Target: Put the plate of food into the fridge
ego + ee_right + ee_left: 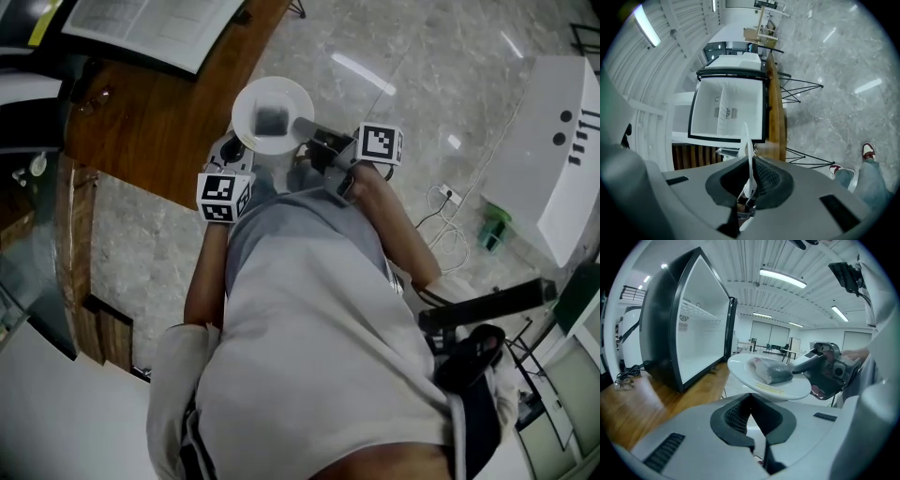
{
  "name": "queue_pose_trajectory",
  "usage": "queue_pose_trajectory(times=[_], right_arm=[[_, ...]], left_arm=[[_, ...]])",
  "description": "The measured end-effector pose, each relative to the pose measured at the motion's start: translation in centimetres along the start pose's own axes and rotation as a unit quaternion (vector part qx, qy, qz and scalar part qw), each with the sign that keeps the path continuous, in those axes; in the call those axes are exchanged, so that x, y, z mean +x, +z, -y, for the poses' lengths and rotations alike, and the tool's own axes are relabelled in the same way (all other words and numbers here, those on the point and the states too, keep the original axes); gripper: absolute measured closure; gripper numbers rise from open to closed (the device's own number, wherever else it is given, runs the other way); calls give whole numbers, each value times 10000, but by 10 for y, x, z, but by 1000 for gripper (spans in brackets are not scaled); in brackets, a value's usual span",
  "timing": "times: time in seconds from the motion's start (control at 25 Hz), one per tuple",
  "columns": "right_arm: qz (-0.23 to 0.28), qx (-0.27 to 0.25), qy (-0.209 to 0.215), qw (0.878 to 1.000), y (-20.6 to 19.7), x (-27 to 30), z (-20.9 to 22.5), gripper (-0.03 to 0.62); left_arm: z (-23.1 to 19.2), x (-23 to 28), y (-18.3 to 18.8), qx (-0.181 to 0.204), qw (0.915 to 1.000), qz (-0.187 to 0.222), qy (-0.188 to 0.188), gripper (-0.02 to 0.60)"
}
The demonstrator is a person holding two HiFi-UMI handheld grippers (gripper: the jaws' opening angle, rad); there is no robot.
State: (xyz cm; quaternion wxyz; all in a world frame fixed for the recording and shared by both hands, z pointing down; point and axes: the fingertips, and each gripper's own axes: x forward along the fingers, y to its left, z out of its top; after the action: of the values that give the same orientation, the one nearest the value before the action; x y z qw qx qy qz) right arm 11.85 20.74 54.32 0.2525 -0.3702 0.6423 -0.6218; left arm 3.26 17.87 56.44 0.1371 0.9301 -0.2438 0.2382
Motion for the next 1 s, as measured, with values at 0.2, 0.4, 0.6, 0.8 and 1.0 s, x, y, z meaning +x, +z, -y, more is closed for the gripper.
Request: queue_pose_trajectory(times=[0.2, 0.4, 0.6, 0.8, 1.0], right_arm=[[164, 15, -146, 9998, 7, -39, -7, 565], [456, 224, -94, 9987, 24, -56, -20, 563], [572, 174, -76, 9982, 37, -58, -29, 565], [597, 270, 49, 9978, 38, -58, -39, 565], [624, 315, 256, 9972, 46, -53, -54, 565]], left_arm=[[36, 4, 18, 180, 9996, 183, -91, 563], [50, 9, 41, 142, 9990, 365, -218, 563], [48, 11, 60, 122, 9979, 568, -298, 563], [49, 11, 68, 469, 9966, 665, -150, 563], [43, 8, 81, 433, 9955, 817, 209, 563]])
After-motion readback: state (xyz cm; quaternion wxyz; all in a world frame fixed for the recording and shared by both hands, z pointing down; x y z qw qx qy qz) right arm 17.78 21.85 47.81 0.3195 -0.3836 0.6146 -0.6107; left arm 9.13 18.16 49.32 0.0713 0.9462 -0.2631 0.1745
